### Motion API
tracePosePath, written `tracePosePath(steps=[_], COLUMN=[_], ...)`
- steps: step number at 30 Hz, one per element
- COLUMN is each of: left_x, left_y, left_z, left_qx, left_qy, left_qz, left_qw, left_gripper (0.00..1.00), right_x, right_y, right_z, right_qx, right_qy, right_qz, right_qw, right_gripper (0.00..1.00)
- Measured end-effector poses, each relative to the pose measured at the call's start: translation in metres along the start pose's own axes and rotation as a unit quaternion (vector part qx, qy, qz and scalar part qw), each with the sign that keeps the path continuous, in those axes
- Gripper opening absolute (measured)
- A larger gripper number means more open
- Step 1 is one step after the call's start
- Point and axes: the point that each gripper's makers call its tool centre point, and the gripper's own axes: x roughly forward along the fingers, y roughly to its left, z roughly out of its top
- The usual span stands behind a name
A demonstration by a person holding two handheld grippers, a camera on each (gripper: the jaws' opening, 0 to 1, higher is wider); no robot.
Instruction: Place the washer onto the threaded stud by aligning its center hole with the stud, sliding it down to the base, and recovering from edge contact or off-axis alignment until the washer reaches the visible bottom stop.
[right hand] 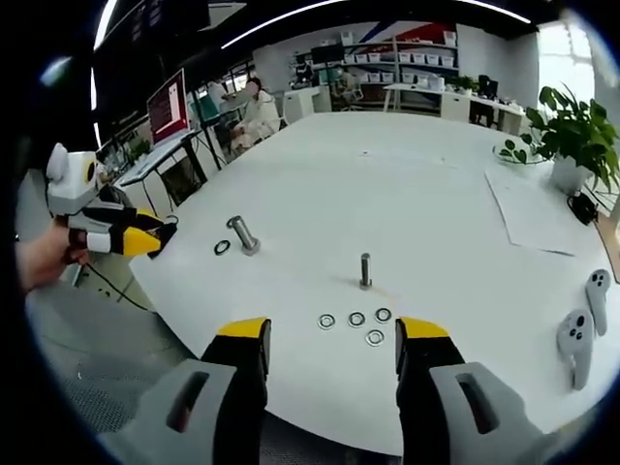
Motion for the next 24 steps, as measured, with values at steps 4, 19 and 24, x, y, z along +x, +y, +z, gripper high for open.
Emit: tracePosePath(steps=[4, 19, 24], left_x=[0.000, 0.004, 0.007], left_y=[-0.001, -0.004, -0.004], left_z=[-0.002, -0.012, -0.017], left_qx=[-0.001, -0.015, -0.024], left_qy=[0.003, 0.030, 0.043], left_qz=[-0.002, -0.015, -0.019], left_qw=[1.0000, 0.9993, 0.9986], left_gripper=[0.39, 0.39, 0.39], right_x=[0.001, 0.001, 0.001], right_y=[-0.001, 0.004, 0.002], right_z=[-0.003, -0.003, -0.002], right_qx=[0.006, 0.008, 0.013], right_qy=[0.006, 0.008, 0.008], right_qz=[0.000, 0.008, 0.008], right_qw=[1.0000, 0.9999, 0.9999], right_gripper=[0.56, 0.56, 0.56])
